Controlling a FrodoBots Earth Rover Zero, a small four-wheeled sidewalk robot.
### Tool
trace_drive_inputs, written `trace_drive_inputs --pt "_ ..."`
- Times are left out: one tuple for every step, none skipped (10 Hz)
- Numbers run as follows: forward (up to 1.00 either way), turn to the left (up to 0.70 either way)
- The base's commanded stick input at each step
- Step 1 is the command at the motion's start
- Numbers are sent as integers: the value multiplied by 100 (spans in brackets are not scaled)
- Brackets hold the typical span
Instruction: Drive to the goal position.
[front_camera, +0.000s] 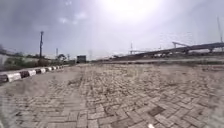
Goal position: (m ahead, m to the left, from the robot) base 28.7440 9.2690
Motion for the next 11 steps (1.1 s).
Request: trace_drive_inputs --pt "100 0" --pt "100 0" --pt "100 8" --pt "100 18" --pt "100 26" --pt "100 27" --pt "100 28" --pt "100 26" --pt "100 24" --pt "100 24" --pt "100 19"
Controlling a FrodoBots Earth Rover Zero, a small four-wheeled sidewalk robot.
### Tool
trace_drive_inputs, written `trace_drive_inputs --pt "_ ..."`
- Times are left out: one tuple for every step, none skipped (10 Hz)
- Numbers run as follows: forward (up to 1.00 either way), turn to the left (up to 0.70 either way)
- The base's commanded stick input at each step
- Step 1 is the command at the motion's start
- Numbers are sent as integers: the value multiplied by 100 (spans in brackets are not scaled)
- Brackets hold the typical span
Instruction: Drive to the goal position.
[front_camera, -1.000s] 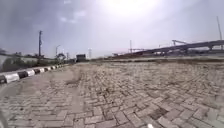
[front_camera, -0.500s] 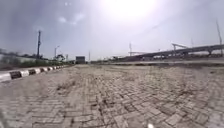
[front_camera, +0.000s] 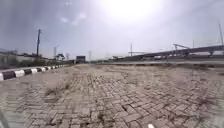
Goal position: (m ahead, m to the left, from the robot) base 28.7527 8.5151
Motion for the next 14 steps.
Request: trace_drive_inputs --pt "100 8" --pt "100 2" --pt "100 0" --pt "100 0" --pt "100 0" --pt "100 0" --pt "100 0" --pt "100 0" --pt "100 0" --pt "100 0" --pt "100 0" --pt "100 0" --pt "100 0" --pt "100 0"
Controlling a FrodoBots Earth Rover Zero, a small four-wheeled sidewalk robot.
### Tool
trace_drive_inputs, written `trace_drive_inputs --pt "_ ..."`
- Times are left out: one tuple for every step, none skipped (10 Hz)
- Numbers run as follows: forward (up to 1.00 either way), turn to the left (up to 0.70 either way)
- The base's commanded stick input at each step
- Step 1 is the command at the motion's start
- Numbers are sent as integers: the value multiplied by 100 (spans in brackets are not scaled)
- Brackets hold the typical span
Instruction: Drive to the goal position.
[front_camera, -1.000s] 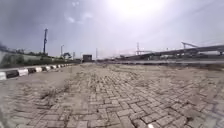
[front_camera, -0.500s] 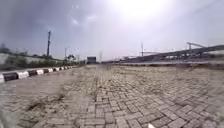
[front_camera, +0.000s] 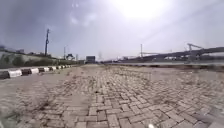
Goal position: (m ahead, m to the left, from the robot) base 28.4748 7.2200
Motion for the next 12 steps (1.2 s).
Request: trace_drive_inputs --pt "100 0" --pt "100 0" --pt "100 0" --pt "100 24" --pt "100 28" --pt "100 30" --pt "100 30" --pt "100 23" --pt "100 15" --pt "100 8" --pt "100 1" --pt "100 0"
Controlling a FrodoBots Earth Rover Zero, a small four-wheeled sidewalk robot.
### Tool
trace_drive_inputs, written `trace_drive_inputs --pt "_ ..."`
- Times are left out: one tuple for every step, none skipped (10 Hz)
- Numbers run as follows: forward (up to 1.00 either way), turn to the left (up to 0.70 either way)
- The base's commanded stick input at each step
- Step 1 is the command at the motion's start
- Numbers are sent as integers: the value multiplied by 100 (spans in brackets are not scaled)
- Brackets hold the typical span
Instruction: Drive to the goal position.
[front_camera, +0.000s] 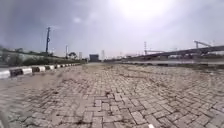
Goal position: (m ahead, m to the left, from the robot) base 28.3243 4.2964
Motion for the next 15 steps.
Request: trace_drive_inputs --pt "100 0" --pt "100 0" --pt "100 0" --pt "100 0" --pt "100 0" --pt "100 0" --pt "100 0" --pt "100 0" --pt "100 0" --pt "100 0" --pt "100 0" --pt "100 0" --pt "100 0" --pt "100 0" --pt "100 0"
